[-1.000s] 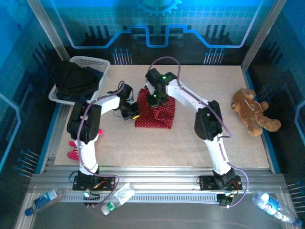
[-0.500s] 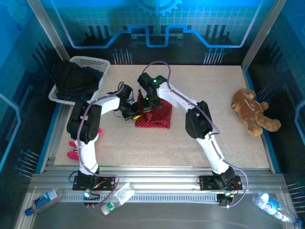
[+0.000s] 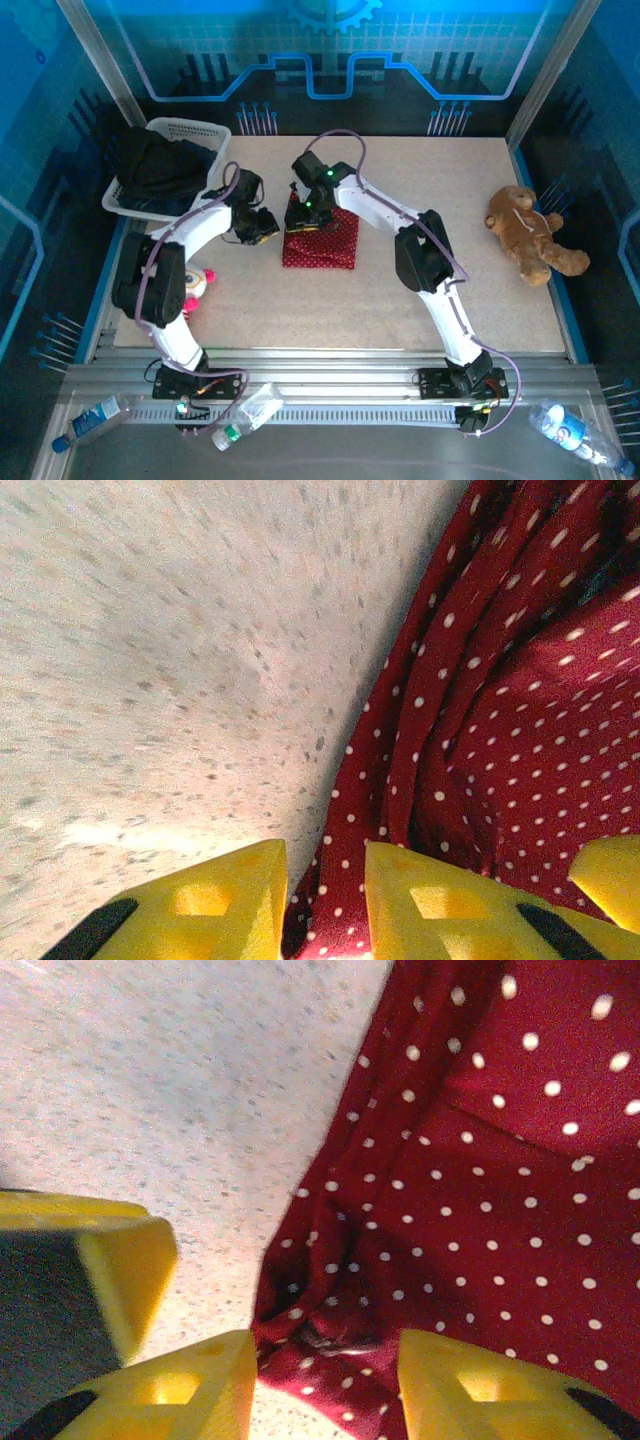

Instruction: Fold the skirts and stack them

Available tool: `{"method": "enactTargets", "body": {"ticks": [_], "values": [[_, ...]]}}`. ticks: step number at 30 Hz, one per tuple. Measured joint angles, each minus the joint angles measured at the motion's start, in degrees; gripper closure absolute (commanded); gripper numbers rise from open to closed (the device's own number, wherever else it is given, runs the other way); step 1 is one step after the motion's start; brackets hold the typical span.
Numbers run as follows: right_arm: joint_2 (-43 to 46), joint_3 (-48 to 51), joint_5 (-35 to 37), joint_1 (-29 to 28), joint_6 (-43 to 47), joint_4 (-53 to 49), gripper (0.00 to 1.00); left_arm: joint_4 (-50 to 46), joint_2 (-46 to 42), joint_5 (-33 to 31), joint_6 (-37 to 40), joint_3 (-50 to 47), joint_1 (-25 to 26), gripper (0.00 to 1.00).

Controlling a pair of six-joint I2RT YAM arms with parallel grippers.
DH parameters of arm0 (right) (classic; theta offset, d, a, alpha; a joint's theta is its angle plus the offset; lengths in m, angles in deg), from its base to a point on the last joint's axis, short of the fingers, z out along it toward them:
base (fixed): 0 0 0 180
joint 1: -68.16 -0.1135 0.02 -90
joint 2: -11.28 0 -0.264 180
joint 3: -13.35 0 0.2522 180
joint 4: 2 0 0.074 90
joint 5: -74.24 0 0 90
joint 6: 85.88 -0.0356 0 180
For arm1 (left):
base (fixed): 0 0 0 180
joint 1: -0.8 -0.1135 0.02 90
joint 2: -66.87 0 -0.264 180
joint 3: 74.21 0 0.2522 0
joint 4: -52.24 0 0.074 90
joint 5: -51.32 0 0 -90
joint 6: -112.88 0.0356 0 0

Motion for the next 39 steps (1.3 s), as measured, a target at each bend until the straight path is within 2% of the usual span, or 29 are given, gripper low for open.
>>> {"method": "enactTargets", "body": {"ticks": [2, 3, 6, 8, 11, 14, 19, 25, 30, 34, 36, 39], "values": [[2.7, 1.8, -0.5, 0.7, 0.0, 1.7, 0.57, 0.0, -2.4, -1.4, -0.4, -0.6, -0.3, 0.71], [4.2, 2.8, -0.5, 1.2, 0.1, 2.6, 0.61, 0.0, -3.1, -1.8, -0.6, -0.7, -0.3, 0.71], [7.2, 4.9, -0.7, 3.4, 1.2, 5.0, 0.81, 0.3, -3.5, -1.3, -0.9, -0.9, -0.2, 0.73], [7.6, 5.6, -0.7, 5.2, 2.5, 6.3, 0.89, 0.6, -3.4, 0.0, -1.0, -0.9, 0.1, 0.73], [6.8, 6.3, -0.6, 7.8, 5.2, 7.1, 0.97, 2.4, -3.4, 2.7, -2.1, -0.9, 1.4, 0.73], [3.8, 5.7, -0.9, 9.9, 7.6, 7.0, 1.0, 5.1, -3.3, 5.5, -4.0, -0.9, 4.1, 0.73], [-2.8, 3.8, -1.2, 12.1, 9.0, 5.2, 1.0, 8.4, 0.9, 8.0, -7.3, 0.2, 8.0, 0.77], [-4.2, 7.3, 0.3, 13.2, 6.7, 4.9, 1.0, 8.4, 8.2, 7.2, -8.3, 0.1, 8.2, 0.79], [4.5, 24.5, -0.8, 13.0, -0.7, 15.6, 0.96, 7.3, 11.1, 6.0, -5.7, 1.0, 7.1, 0.78], [14.0, 42.3, -2.6, 11.1, -12.0, 29.1, 0.88, 4.3, 16.3, 5.7, -2.8, 8.9, 6.1, 0.78], [17.4, 49.3, -3.5, 8.5, -19.3, 36.4, 0.8, 2.8, 20.5, 5.4, -0.8, 15.3, 5.7, 0.78], [20.1, 54.4, -4.4, 4.6, -27.2, 44.2, 0.66, 0.2, 25.3, 5.1, 1.8, 24.2, 6.1, 0.75]]}}
